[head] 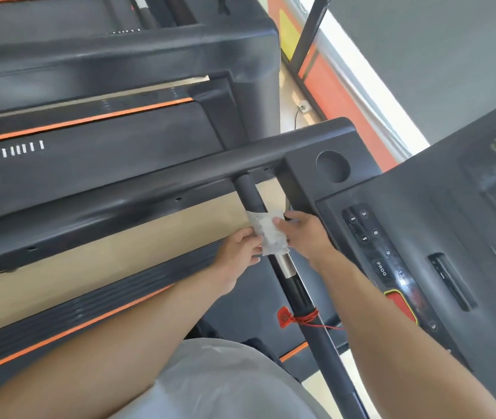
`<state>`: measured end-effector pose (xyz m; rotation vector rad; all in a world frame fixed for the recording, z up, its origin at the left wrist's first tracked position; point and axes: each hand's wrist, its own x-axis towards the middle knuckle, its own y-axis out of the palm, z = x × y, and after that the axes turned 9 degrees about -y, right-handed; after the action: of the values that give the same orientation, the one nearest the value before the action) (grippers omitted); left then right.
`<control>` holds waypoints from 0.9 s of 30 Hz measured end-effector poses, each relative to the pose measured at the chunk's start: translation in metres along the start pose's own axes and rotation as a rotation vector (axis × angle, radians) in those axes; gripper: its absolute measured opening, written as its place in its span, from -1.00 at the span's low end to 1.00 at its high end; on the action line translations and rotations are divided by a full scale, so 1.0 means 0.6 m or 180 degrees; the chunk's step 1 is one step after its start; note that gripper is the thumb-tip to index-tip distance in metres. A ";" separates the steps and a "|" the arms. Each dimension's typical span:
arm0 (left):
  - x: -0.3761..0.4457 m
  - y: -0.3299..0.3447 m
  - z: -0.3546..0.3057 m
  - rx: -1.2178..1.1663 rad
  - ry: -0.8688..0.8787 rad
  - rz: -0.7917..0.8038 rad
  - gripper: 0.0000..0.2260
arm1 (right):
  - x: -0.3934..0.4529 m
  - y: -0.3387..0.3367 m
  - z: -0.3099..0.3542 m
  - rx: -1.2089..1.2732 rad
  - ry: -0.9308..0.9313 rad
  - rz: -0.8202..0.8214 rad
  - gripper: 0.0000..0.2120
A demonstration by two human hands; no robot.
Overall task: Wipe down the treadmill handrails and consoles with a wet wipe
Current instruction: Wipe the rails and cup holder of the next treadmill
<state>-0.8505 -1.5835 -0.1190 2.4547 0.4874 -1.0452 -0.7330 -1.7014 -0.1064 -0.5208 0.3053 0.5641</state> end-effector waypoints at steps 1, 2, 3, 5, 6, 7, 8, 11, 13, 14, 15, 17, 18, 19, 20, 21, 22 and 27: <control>0.000 0.002 0.001 -0.0007 -0.0005 0.0031 -0.85 | -0.005 0.005 0.006 -0.0137 -0.0048 0.0009 -0.74; 0.002 0.003 0.003 -0.0002 -0.0010 0.0073 -0.84 | -0.010 0.011 0.015 -0.0339 -0.0094 0.0159 -0.76; 0.004 0.003 0.006 0.0016 -0.0022 0.0109 -0.84 | -0.013 0.018 0.026 -0.0537 -0.0104 0.0319 -0.71; 0.009 0.000 0.013 0.0082 -0.0056 0.0184 -0.80 | -0.008 0.042 0.046 -0.1048 0.0039 0.0459 -0.66; 0.012 -0.002 0.017 0.0137 -0.0077 0.0217 -0.77 | 0.000 0.057 0.050 -0.1335 0.0123 0.0493 -0.58; 0.015 -0.006 0.022 0.0205 -0.0100 0.0236 -0.74 | 0.006 0.072 0.055 -0.1593 0.0200 0.0506 -0.51; 0.016 -0.010 0.026 0.0277 -0.0114 0.0269 -0.70 | 0.017 0.087 0.056 -0.1726 0.0273 0.0461 -0.48; 0.015 -0.029 0.034 0.0327 -0.0093 0.0309 -0.58 | 0.049 0.104 0.069 -0.1836 0.0395 0.0287 -0.69; 0.014 -0.047 0.034 0.0196 -0.0062 0.0156 -0.59 | 0.070 0.093 0.077 -0.1483 0.0543 0.0501 -0.80; 0.012 -0.059 0.034 0.0145 -0.0065 0.0088 -0.62 | 0.075 0.085 0.077 -0.1129 0.0632 0.0682 -0.81; 0.010 -0.071 0.034 0.0119 -0.0079 0.0030 -0.64 | 0.075 0.076 0.080 -0.0710 0.0746 0.0890 -0.78; 0.005 -0.097 0.033 0.0158 -0.0110 -0.0100 -0.65 | 0.071 0.061 0.074 0.0095 0.0940 0.1287 -0.75; 0.001 -0.109 0.034 0.0196 -0.0124 -0.0165 -0.65 | 0.067 0.056 0.072 0.0334 0.0974 0.1421 -0.79; -0.004 -0.119 0.035 0.0216 -0.0132 -0.0219 -0.66 | 0.064 0.052 0.069 0.0463 0.1005 0.1491 -0.85; -0.008 -0.126 0.036 0.0230 -0.0137 -0.0253 -0.68 | 0.061 0.049 0.065 0.0536 0.1036 0.1501 -0.91; -0.014 -0.130 0.037 0.0252 -0.0133 -0.0274 -0.70 | 0.055 0.046 0.063 0.0567 0.1062 0.1495 -0.96; -0.019 -0.131 0.038 0.0282 -0.0126 -0.0286 -0.73 | 0.049 0.043 0.060 0.0582 0.1076 0.1497 -0.95; -0.039 -0.106 0.056 0.0455 -0.0099 -0.0245 -0.77 | 0.004 0.041 0.049 0.0263 0.0871 0.1301 -0.90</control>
<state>-0.9157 -1.5503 -0.1382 2.5573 0.5173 -1.1852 -0.7413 -1.6665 -0.0925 -0.4572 0.7026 0.8735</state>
